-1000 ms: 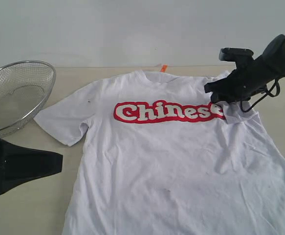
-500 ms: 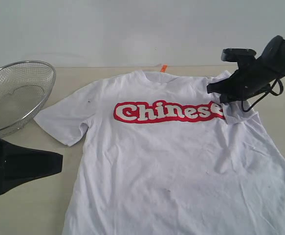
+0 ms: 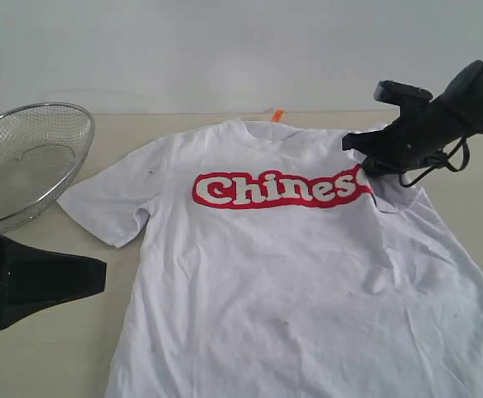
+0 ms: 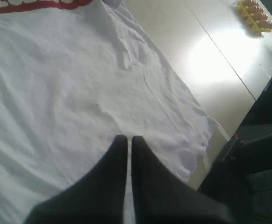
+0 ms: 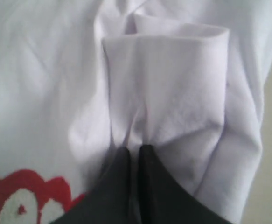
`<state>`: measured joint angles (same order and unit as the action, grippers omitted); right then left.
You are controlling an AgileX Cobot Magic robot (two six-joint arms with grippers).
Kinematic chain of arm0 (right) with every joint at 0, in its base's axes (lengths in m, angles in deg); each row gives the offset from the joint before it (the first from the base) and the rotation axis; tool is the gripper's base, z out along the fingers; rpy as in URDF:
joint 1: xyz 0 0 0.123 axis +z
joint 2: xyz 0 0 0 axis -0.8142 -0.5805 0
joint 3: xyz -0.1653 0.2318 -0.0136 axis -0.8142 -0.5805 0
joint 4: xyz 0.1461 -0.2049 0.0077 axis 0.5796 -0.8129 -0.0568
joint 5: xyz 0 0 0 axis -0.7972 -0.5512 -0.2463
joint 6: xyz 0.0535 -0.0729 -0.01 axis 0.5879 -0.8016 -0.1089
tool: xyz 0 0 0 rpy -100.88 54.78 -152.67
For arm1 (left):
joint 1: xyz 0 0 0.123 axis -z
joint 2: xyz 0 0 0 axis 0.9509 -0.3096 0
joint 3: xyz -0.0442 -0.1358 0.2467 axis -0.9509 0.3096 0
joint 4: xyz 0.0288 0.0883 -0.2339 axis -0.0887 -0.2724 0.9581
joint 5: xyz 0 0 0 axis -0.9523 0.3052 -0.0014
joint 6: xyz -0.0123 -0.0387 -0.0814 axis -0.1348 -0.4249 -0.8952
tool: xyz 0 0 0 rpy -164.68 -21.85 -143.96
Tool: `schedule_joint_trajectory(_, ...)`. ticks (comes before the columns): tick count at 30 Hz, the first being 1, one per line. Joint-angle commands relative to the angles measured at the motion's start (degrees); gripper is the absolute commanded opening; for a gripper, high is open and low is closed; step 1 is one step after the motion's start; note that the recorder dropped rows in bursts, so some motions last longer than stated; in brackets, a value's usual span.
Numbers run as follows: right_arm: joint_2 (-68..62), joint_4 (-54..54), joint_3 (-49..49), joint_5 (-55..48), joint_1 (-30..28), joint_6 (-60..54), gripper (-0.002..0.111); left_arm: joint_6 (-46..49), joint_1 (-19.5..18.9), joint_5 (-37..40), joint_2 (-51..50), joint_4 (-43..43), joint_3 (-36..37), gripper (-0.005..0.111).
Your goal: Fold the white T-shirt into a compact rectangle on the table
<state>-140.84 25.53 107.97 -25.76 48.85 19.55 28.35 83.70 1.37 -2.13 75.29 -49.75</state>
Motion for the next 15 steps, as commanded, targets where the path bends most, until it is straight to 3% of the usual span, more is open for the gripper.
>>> schedule_joint_trajectory(1, -0.3, 5.0, -0.5, -2.7, 0.2, -3.1, 0.000, -0.3, 0.3, 0.3, -0.4, 0.0, -0.1, 0.004)
schedule_joint_trajectory(15, 1.9, 4.2, 1.3, 2.1, -0.1, -2.1, 0.000, -0.3, 0.3, 0.3, -0.4, 0.0, -0.1, 0.004)
